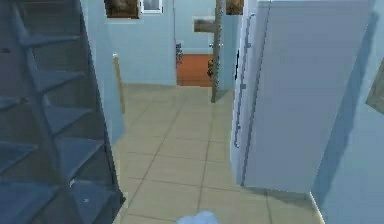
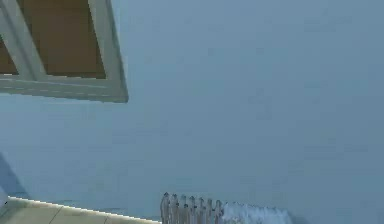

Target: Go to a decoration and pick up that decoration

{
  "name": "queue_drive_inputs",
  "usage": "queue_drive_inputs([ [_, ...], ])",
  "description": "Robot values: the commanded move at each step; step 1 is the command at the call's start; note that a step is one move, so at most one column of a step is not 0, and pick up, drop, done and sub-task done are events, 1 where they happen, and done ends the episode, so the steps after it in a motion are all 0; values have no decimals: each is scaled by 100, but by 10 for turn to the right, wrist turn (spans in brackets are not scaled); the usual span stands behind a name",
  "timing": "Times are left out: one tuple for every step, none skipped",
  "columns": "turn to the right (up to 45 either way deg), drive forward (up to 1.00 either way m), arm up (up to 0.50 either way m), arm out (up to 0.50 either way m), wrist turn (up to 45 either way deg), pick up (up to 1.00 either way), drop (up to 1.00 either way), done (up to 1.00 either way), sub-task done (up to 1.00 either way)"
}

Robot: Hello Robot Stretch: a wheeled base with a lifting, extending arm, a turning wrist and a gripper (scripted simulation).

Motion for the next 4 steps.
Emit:
queue_drive_inputs([
  [0,100,0,0,0,0,0,0,0],
  [0,100,0,0,0,0,0,0,0],
  [-30,0,0,0,0,0,0,0,0],
  [0,100,0,0,0,0,0,0,0],
])
